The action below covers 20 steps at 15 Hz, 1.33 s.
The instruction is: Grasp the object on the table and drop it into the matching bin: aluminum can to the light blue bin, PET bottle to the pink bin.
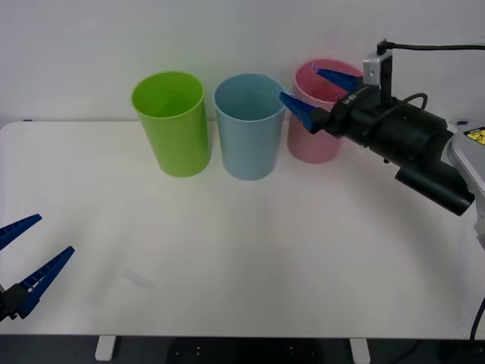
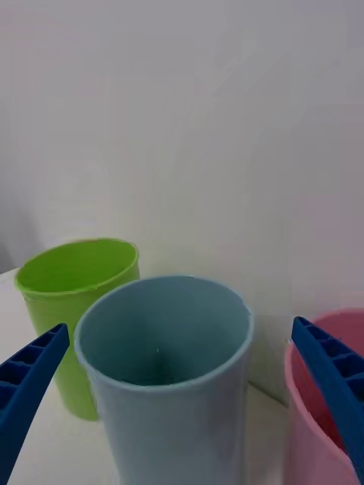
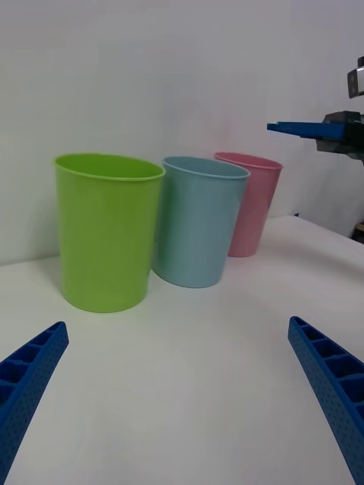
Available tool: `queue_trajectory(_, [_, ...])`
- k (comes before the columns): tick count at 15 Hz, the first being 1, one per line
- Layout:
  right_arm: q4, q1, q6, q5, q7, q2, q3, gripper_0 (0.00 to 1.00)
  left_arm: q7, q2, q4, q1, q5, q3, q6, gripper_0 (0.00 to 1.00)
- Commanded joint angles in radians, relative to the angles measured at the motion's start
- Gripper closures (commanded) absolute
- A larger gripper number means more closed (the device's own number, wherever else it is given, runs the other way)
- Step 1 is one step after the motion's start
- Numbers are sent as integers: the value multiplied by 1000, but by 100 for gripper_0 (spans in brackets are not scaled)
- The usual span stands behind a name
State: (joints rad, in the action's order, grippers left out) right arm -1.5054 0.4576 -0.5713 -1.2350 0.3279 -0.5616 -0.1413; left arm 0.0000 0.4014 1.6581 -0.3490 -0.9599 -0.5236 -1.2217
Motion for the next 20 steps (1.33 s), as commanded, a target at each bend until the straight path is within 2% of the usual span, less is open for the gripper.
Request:
queue_trajectory(1, [-107,-137,-62,3,-18,-38,74,0,0,0,0,0,0,0,0,0])
queue_trajectory(5, [-237,-321,-111,37,-58,-78,170,0,0,0,0,0,0,0,0,0])
queue_trajectory(9, [-318,-497,-128,121,-197,-107,247,0,0,0,0,0,0,0,0,0])
queue_trajectory(15, [-421,-723,-180,161,-219,-116,356,0,0,0,0,0,0,0,0,0])
queue_trajectory(20, [-464,-844,-197,161,-227,-116,393,0,0,0,0,0,0,0,0,0])
